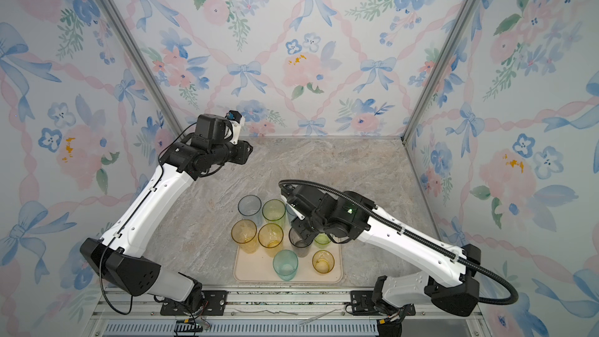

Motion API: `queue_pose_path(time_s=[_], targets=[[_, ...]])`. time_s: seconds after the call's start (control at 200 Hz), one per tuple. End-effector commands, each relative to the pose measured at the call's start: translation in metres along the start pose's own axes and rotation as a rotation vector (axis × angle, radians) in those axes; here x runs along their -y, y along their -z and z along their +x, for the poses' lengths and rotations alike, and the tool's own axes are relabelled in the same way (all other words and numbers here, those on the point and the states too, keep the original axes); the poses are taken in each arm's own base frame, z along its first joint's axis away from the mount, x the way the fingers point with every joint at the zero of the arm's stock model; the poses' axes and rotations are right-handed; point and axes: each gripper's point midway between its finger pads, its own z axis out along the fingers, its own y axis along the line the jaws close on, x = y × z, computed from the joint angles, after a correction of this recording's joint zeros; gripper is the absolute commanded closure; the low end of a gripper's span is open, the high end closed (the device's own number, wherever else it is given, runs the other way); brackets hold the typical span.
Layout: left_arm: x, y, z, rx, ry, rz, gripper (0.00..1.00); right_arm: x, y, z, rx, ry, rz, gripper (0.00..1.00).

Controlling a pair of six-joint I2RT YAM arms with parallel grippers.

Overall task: Place the glasses into the tray
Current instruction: Place the glass on the tray, then reset both arms

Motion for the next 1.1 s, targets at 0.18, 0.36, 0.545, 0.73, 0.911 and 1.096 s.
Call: queue_pose_path(time_s=[0.18, 0.36, 0.545, 0.73, 0.911, 1.096], targets=[[-0.032, 0.008, 0.007, 0.079, 0.034, -0.075, 0.46, 0.11, 0.076, 0.01, 0.164, -0.306, 0.21, 0.44], [-0.064, 0.012, 0.022, 0.128, 0.087, -0.18, 0.02, 0.17, 0.108, 0.037, 0.206, -0.481, 0.383, 0.17], [-0.104, 0.02, 0.057, 0.304, 0.137, -0.373, 0.02, 0.213, 0.123, 0.062, 0.227, -0.65, 0.493, 0.03], [-0.139, 0.006, 0.136, 0.489, 0.136, -0.539, 0.02, 0.247, 0.115, 0.078, 0.32, -0.85, 0.474, 0.03], [-0.163, -0.011, 0.187, 0.533, 0.083, -0.638, 0.02, 0.271, 0.097, 0.091, 0.365, -0.899, 0.517, 0.03], [-0.171, -0.033, 0.191, 0.529, 0.018, -0.66, 0.02, 0.29, 0.073, 0.102, 0.329, -0.927, 0.544, 0.03]])
